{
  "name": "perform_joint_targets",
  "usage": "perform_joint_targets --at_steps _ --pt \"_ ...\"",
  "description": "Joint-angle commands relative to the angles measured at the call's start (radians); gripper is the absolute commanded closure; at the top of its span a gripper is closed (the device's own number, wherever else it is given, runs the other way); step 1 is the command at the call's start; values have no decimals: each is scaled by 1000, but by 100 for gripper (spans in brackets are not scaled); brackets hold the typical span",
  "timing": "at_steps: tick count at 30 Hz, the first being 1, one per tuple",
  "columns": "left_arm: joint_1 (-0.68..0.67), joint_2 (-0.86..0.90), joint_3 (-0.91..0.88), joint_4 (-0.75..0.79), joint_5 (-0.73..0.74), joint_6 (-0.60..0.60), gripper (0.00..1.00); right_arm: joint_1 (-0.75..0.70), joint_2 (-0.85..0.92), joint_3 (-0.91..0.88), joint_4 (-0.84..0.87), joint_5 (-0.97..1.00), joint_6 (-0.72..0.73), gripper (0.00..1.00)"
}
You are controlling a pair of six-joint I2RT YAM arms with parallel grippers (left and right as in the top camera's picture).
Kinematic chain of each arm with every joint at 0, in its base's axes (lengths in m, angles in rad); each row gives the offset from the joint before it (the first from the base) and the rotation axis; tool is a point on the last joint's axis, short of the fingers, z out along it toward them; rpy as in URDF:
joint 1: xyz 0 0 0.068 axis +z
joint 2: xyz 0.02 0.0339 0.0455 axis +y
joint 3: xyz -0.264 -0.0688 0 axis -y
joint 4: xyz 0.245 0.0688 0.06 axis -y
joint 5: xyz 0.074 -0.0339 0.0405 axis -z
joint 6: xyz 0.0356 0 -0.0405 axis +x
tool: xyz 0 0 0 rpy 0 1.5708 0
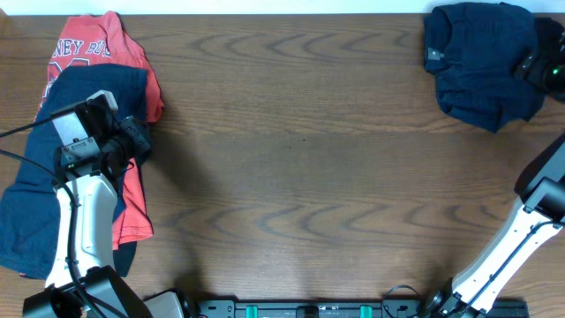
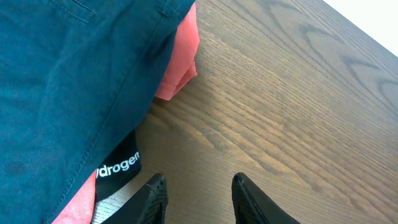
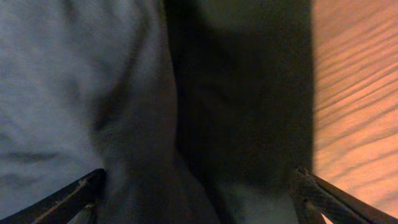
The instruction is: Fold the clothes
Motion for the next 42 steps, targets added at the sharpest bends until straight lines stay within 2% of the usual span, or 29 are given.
perform_joint_targets --at_steps 1,8,13,16,19,21,26,33,37,42 --pt "-2 6 -6 1 -9 2 63 24 -136 14 7 44 -87 9" --pt "-2 6 -7 1 -9 2 63 126 -116 14 84 257 -148 5" --pt "-2 6 -7 -2 -9 2 63 187 -27 14 203 417 -137 13" --pt "-2 6 -8 -7 -9 3 63 195 26 14 262 465 -106 29" --pt "-2 6 -8 -13 -9 6 63 188 78 14 301 482 -42 56" --pt "-2 6 -8 -13 -9 6 63 177 108 14 312 481 2 64" --pt "-2 6 -13 -14 -9 6 63 147 194 14 308 395 43 66" --pt "-2 6 -13 -19 -10 6 63 149 285 14 294 199 32 54" --pt "-2 6 -13 -19 -10 6 63 173 299 14 288 88 -31 53" --pt "-2 6 -13 -19 -9 6 63 239 299 14 260 50 -142 52"
